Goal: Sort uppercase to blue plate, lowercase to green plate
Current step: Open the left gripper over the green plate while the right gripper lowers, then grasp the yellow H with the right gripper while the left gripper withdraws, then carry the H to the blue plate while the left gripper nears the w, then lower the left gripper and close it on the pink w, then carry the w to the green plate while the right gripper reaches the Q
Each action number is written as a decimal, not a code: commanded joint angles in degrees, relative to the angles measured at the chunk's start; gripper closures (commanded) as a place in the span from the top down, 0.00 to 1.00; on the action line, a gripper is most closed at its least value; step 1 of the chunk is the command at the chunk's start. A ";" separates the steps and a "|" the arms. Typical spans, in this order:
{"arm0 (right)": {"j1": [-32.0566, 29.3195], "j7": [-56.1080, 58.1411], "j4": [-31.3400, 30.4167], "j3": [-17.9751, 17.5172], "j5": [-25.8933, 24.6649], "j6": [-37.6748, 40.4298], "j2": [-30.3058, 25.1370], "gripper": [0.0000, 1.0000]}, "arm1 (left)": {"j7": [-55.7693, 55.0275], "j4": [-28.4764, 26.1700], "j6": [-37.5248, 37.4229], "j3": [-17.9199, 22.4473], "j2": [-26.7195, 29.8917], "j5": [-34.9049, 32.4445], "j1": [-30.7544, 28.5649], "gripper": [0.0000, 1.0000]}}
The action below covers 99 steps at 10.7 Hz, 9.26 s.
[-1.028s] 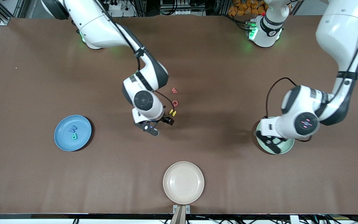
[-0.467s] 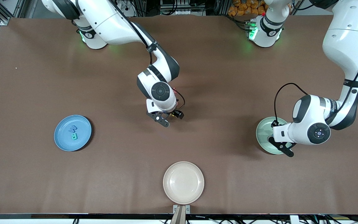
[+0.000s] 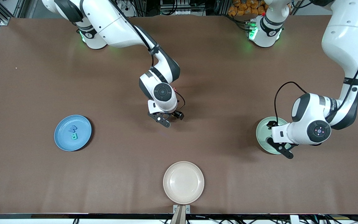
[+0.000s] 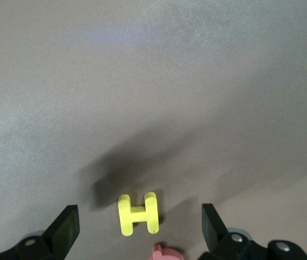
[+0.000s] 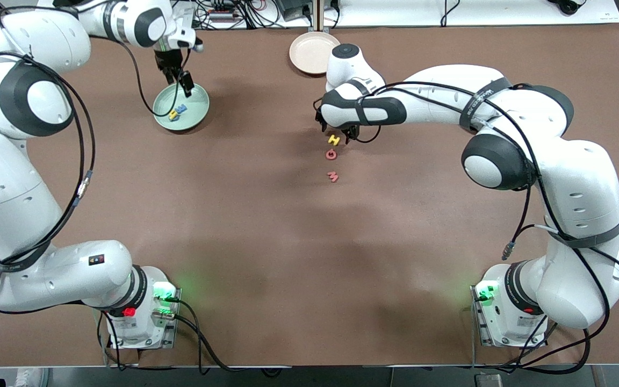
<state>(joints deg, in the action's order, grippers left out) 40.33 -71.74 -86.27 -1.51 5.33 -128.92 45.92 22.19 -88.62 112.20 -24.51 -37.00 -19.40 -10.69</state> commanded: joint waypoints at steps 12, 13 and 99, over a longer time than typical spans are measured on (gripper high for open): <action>2.12 -3.39 -1.61 0.45 -1.20 -5.80 0.76 0.00 | -26.03 -1.65 -14.37 0.87 24.24 13.86 7.61 1.00; 2.55 -3.75 -3.10 0.45 -1.28 -8.17 0.67 0.00 | -27.02 -1.65 -16.03 0.70 24.86 13.86 7.79 1.00; 1.93 9.64 -4.25 -0.60 -1.02 6.51 -9.18 1.00 | -65.59 -6.04 10.25 -5.92 5.78 2.15 9.64 0.00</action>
<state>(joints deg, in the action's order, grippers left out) 39.96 -57.77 -89.01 -2.34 3.76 -119.85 37.42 -51.76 -93.25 125.11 -32.59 -35.42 -21.25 -0.01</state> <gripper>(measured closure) 0.000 0.722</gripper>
